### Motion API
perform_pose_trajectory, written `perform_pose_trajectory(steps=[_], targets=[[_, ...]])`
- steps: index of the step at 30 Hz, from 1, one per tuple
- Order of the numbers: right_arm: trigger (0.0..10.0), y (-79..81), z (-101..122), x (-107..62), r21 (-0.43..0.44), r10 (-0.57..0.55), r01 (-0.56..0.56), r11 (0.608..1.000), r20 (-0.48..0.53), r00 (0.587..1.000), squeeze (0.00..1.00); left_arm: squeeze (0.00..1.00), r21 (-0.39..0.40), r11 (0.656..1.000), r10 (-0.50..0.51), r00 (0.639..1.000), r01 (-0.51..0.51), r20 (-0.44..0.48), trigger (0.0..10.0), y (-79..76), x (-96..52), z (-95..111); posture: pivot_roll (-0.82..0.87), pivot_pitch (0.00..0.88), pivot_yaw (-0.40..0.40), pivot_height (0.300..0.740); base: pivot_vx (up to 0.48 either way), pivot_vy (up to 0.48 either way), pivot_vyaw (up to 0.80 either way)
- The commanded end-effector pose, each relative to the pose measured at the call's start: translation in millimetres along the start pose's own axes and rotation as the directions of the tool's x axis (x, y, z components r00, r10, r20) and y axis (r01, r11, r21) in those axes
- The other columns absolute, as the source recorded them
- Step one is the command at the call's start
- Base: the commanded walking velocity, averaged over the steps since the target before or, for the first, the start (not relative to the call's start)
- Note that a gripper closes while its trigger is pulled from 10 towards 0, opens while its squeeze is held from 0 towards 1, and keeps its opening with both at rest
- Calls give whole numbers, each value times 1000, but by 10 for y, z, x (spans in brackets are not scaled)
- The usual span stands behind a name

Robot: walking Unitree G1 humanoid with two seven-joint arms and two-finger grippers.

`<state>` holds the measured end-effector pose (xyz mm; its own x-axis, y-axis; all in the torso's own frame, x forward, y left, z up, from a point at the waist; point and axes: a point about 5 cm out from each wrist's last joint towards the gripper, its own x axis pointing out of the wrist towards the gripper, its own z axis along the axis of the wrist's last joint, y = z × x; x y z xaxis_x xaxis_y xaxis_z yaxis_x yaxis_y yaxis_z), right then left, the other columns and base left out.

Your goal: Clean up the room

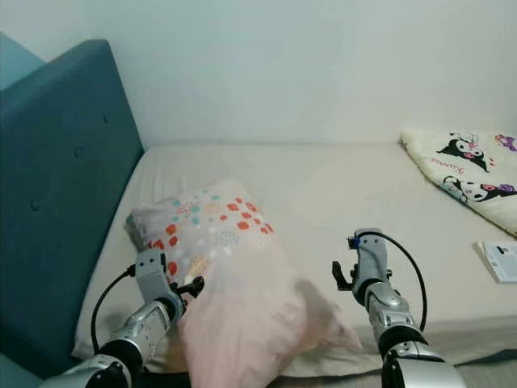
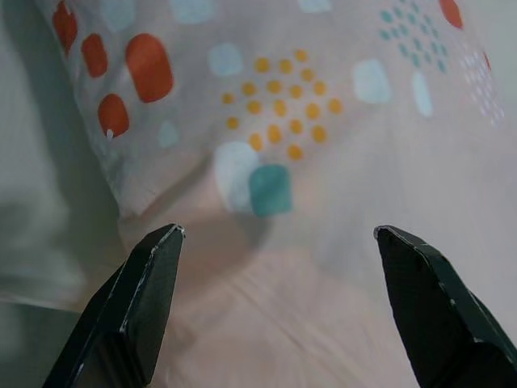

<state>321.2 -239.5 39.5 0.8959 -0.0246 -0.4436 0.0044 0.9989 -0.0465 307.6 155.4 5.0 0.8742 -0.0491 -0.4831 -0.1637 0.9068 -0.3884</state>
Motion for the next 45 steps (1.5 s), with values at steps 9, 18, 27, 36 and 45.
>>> perform_pose_trajectory(steps=[9, 18, 27, 36, 45], targets=[[10000, -35, 176, 9, 14, 37, -38, 999, 81, 996, 0, 0, -217, 974, -45, 997, 58, 66, 10000, -24, 14, 93, -59, 35, -31, 597, 0, 0, 0], [10000, -12, 242, 6, 15, 94, -96, 995, 122, 988, 0, 0, -272, 959, -42, 989, 80, 143, 10000, -40, 32, 235, -75, 35, -27, 567, 0, 0, 0], [10000, -7, 205, -5, 25, 103, -107, 994, 121, 987, 0, 0, -492, 684, -383, 839, 539, 386, 10000, -453, 29, 558, -83, 48, -18, 537, 0, 0, 0], [10000, 45, 124, -13, 26, 123, -126, 992, 105, 987, 0, 0, -544, 491, -439, 733, 680, 520, 10000, -550, -13, 727, -78, 62, -14, 512, 0, 0, 0], [10000, 59, 111, -12, 18, 128, -130, 991, 97, 987, 0, 0, -407, 520, -604, 660, 751, 447, 10000, -673, -78, 645, -66, 68, -19, 482, 0, 0, 0]])
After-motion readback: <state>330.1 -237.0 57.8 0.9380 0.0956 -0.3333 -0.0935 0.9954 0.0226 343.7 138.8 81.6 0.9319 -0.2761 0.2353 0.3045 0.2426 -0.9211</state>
